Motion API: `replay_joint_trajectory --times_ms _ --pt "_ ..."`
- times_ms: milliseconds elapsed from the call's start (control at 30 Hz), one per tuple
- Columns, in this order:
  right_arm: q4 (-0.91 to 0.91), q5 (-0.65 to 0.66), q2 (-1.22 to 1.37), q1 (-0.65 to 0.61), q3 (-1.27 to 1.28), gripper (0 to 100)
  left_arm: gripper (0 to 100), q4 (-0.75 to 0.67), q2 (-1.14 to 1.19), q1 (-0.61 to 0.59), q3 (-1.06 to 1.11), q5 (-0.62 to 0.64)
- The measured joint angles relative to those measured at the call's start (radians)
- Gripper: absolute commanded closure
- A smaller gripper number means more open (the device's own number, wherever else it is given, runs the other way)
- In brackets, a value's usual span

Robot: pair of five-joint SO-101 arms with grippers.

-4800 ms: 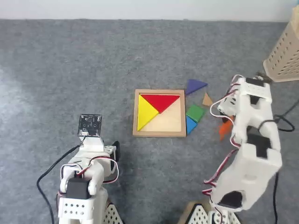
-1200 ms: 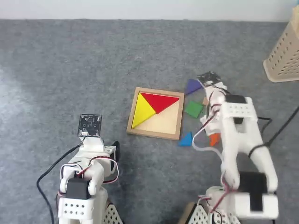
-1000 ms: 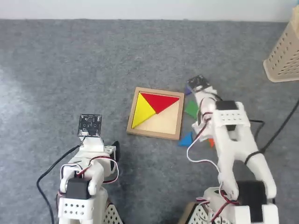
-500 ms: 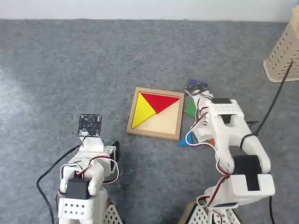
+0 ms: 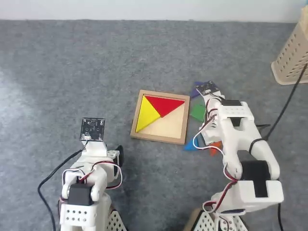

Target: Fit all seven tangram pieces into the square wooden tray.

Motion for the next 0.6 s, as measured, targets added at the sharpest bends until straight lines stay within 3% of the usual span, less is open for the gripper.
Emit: replay_joint_trajectory --times_ms 167,333,600 --pt "0.078 -0.094 -0.173 -0.025 -0.034 99.1 85 0.000 0.000 0.000 0.000 0.000" --pt "0.138 -0.121 -0.285 -0.149 -0.140 99.1 85 0.000 0.000 0.000 0.000 0.000" --pt "0.150 -0.327 0.015 -0.212 -0.385 99.1 85 0.000 0.000 0.000 0.000 0.000"
